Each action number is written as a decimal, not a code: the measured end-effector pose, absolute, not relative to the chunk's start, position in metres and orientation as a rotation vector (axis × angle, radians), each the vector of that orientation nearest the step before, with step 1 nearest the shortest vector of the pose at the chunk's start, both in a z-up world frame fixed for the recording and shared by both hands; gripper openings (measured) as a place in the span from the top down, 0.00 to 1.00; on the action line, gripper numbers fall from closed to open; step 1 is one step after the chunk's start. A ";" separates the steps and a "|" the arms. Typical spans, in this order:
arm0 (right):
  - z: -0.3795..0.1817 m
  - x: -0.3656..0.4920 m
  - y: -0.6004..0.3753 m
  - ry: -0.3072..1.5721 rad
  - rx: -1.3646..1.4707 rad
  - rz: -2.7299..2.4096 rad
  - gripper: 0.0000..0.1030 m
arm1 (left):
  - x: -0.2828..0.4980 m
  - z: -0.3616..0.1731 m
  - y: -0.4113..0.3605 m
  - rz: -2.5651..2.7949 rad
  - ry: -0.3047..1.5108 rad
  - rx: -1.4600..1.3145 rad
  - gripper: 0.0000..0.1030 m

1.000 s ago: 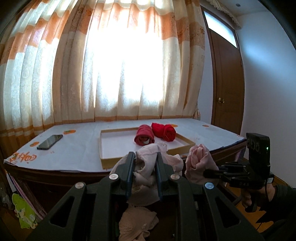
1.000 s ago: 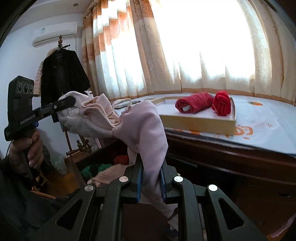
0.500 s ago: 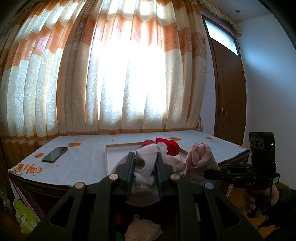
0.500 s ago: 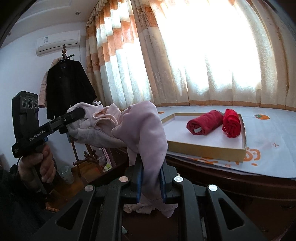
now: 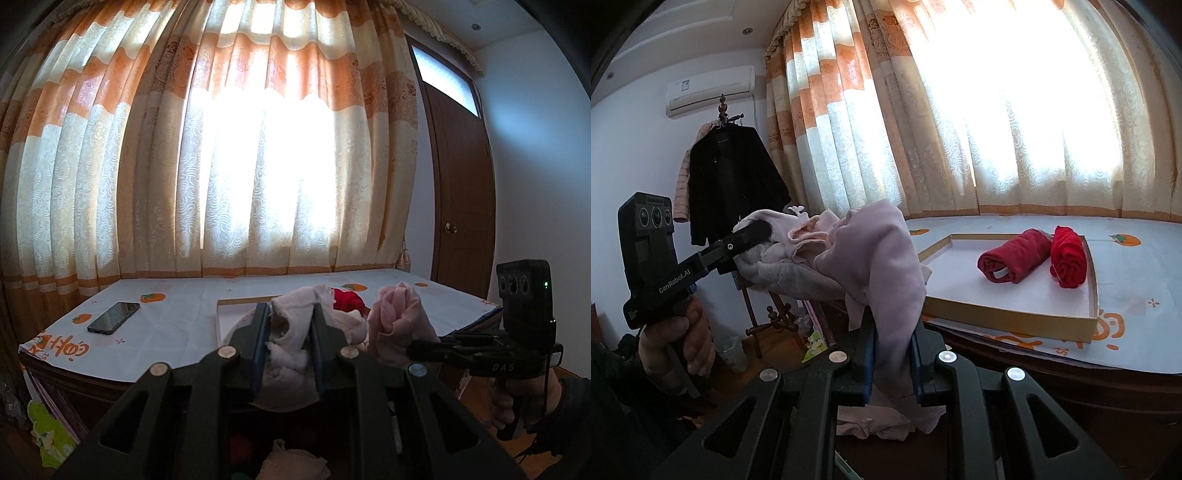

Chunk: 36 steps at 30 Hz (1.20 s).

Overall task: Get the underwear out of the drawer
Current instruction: 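Lift both held garments out of the drawer up toward the tray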

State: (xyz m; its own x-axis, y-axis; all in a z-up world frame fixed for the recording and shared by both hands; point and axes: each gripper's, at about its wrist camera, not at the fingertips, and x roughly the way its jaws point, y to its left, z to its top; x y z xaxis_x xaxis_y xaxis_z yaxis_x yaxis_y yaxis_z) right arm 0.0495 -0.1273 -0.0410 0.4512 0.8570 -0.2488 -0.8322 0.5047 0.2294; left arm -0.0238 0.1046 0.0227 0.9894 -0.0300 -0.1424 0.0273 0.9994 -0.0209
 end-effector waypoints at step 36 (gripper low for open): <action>0.007 0.163 -0.057 0.598 0.103 0.976 0.83 | 0.089 0.041 0.134 0.060 0.135 0.057 0.82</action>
State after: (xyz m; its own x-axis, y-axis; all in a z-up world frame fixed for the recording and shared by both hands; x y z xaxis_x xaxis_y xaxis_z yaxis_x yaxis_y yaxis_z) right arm 0.1634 -0.0569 0.0074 0.4137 0.8026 -0.4297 -0.7473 0.5689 0.3432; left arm 0.0888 0.1337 0.0415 0.9891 0.0638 -0.1330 -0.0561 0.9965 0.0612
